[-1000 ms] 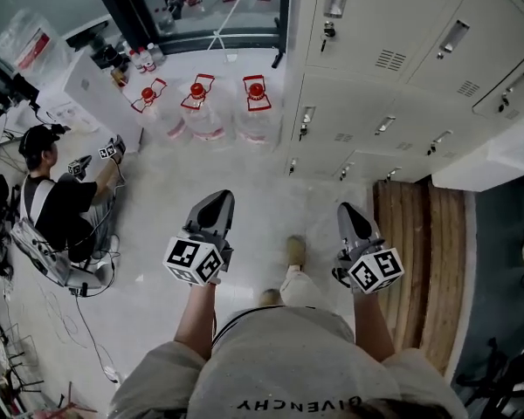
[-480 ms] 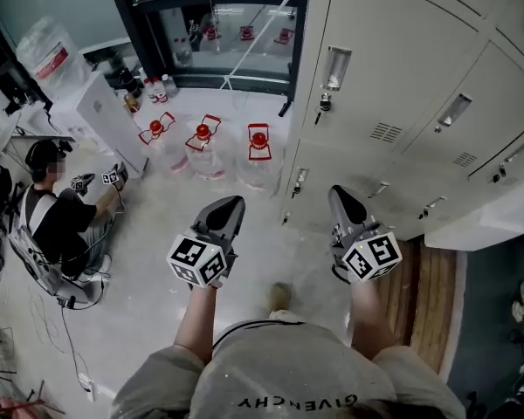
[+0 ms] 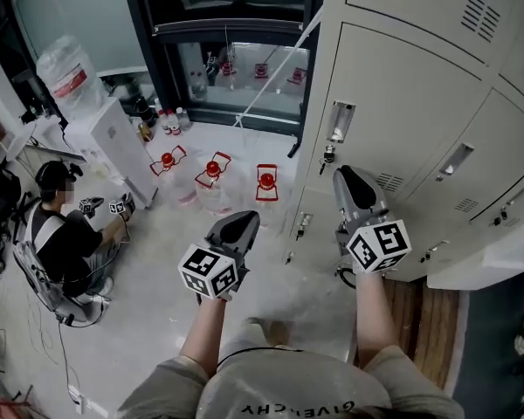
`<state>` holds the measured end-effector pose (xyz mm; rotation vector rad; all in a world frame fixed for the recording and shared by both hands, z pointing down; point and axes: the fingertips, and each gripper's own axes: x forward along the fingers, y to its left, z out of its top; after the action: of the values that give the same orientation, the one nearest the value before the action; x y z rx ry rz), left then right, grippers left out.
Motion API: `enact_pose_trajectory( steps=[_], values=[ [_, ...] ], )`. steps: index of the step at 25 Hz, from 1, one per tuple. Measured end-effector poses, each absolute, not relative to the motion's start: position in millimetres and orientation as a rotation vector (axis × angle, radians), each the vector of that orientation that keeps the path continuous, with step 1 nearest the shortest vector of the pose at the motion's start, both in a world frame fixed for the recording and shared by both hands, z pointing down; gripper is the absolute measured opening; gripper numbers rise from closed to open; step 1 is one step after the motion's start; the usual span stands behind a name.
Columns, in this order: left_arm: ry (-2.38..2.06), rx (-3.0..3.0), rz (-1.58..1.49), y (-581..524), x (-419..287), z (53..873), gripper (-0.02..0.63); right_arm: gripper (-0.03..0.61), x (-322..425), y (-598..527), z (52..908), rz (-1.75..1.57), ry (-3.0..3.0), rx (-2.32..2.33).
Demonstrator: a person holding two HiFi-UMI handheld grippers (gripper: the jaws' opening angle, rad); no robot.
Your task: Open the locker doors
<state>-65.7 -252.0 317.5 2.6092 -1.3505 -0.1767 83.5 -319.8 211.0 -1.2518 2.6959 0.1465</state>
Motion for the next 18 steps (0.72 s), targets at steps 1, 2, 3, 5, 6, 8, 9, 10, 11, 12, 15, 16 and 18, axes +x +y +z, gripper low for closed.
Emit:
enact_pose_trajectory(
  steps=[1, 2, 3, 5, 6, 8, 9, 10, 11, 12, 15, 16, 18],
  values=[
    [-1.347, 2.61, -0.179, -255.5, -65.7, 316.1, -0.002, 0.048, 80.7, -324.7, 205.0, 0.168, 2.696, -1.263],
    [-1.346, 2.608, -0.181, -259.3, -66.1, 315.3, -0.002, 0.052, 78.0, -330.1, 199.6, 0.19, 2.696, -1.28],
    [-1.347, 2.605, -0.183, -263.6, -67.1, 314.6, -0.002, 0.057, 75.1, -335.7, 194.6, 0.208, 2.696, -1.299],
    [-1.35, 2.6, -0.183, -272.3, -69.6, 312.7, -0.002, 0.069, 68.6, -346.5, 186.4, 0.235, 2.694, -1.335],
    [-1.349, 2.599, -0.182, -276.0, -70.3, 311.9, -0.002, 0.077, 65.6, -351.2, 184.1, 0.241, 2.695, -1.352],
    [-1.341, 2.598, -0.18, -282.0, -70.5, 310.4, -0.002, 0.086, 61.0, -360.4, 183.1, 0.241, 2.701, -1.391],
    [-1.337, 2.6, -0.179, -284.7, -70.7, 309.2, -0.002, 0.091, 59.3, -365.2, 182.8, 0.238, 2.7, -1.414],
    [-1.334, 2.603, -0.179, -287.0, -71.3, 308.0, -0.002, 0.095, 58.0, -369.7, 182.2, 0.237, 2.696, -1.439],
    [-1.331, 2.605, -0.178, -288.8, -72.3, 307.1, -0.002, 0.104, 56.8, -373.6, 181.5, 0.237, 2.69, -1.465],
    [-1.329, 2.607, -0.177, -290.3, -73.8, 306.7, -0.002, 0.109, 55.6, -376.9, 181.1, 0.238, 2.686, -1.49],
    [-1.328, 2.607, -0.175, -294.0, -80.6, 306.7, -0.002, 0.126, 50.2, -385.0, 180.9, 0.235, 2.676, -1.551],
    [-1.33, 2.605, -0.176, -294.7, -83.2, 306.8, -0.002, 0.133, 48.5, -387.3, 181.5, 0.239, 2.676, -1.575],
    [-1.334, 2.6, -0.179, -295.2, -87.8, 307.0, -0.002, 0.135, 45.3, -390.9, 183.8, 0.254, 2.684, -1.624]
  ],
)
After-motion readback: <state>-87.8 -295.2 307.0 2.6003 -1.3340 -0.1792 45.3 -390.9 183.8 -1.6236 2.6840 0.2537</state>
